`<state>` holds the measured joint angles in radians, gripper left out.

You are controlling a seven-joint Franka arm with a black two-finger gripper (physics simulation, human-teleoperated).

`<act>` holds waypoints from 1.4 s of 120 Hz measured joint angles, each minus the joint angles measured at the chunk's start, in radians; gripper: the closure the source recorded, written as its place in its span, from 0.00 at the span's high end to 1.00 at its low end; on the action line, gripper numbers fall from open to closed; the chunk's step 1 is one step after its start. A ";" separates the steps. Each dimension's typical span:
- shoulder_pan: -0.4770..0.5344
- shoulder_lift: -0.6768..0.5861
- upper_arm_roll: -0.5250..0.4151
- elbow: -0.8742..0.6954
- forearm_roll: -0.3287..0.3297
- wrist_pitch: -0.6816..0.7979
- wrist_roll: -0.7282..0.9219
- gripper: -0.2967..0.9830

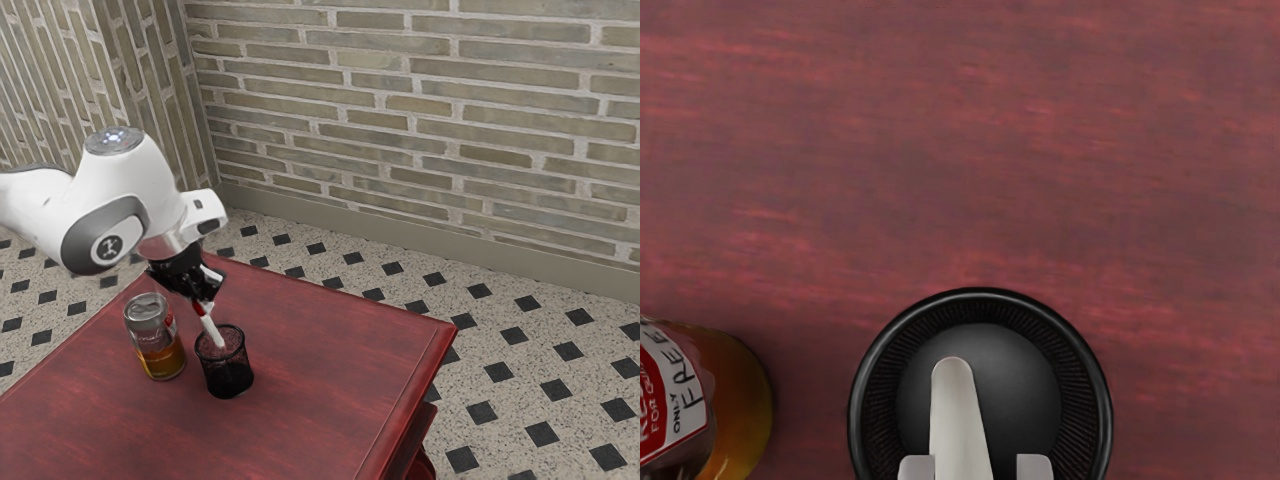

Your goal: Take the marker out of the pen holder and place it to the left of the pen holder.

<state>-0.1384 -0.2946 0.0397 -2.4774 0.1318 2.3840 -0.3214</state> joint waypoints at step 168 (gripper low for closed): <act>0.405 0.469 0.007 0.496 0.015 0.085 0.290 0.16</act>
<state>0.2664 0.1747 0.0469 -1.9811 0.1469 2.4687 -0.0315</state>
